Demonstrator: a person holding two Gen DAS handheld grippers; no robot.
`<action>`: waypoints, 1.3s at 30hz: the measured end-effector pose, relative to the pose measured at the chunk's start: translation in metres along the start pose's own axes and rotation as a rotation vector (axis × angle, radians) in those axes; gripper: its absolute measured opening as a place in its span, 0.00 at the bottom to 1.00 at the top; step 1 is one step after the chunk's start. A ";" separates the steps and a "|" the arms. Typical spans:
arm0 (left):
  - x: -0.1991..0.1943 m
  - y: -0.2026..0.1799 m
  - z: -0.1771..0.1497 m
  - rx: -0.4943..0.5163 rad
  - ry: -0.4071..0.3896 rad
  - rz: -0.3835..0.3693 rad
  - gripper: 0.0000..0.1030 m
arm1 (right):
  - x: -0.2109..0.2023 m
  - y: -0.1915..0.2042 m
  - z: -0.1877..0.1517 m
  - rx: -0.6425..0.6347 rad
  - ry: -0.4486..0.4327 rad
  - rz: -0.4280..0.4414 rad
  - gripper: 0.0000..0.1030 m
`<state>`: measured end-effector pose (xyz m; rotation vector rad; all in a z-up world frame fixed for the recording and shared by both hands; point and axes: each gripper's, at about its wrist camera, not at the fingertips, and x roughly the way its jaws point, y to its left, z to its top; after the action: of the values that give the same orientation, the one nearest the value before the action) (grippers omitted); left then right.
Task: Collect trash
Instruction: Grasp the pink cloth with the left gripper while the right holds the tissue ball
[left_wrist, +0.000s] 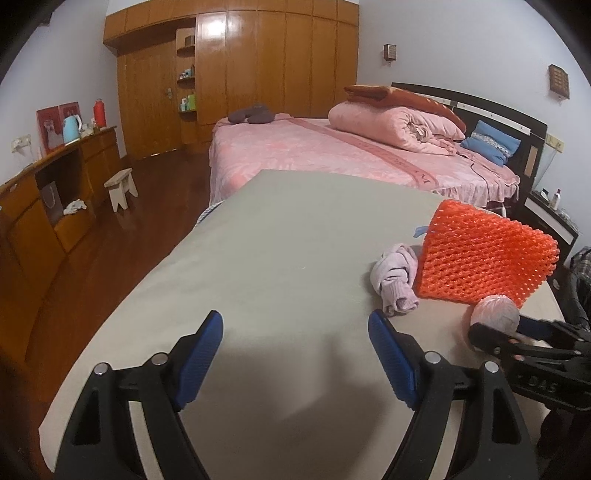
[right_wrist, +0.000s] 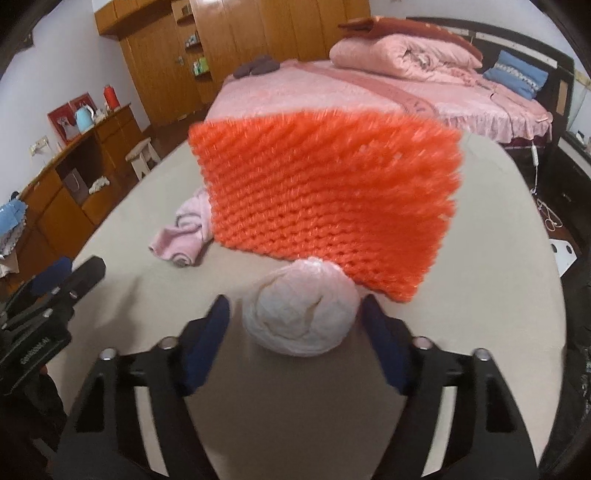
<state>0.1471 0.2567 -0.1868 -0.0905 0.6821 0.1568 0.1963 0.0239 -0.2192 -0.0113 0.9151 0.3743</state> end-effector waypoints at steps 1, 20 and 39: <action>0.001 0.000 0.001 0.002 0.000 -0.003 0.77 | 0.000 0.000 0.000 0.001 0.000 -0.002 0.59; 0.033 -0.046 0.025 0.039 0.009 -0.103 0.76 | -0.014 -0.032 0.008 0.027 -0.031 -0.021 0.37; 0.061 -0.071 0.033 0.056 0.082 -0.139 0.31 | -0.035 -0.052 0.001 0.038 -0.042 -0.010 0.37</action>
<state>0.2263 0.1981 -0.1978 -0.0909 0.7590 0.0001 0.1939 -0.0353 -0.1989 0.0265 0.8806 0.3465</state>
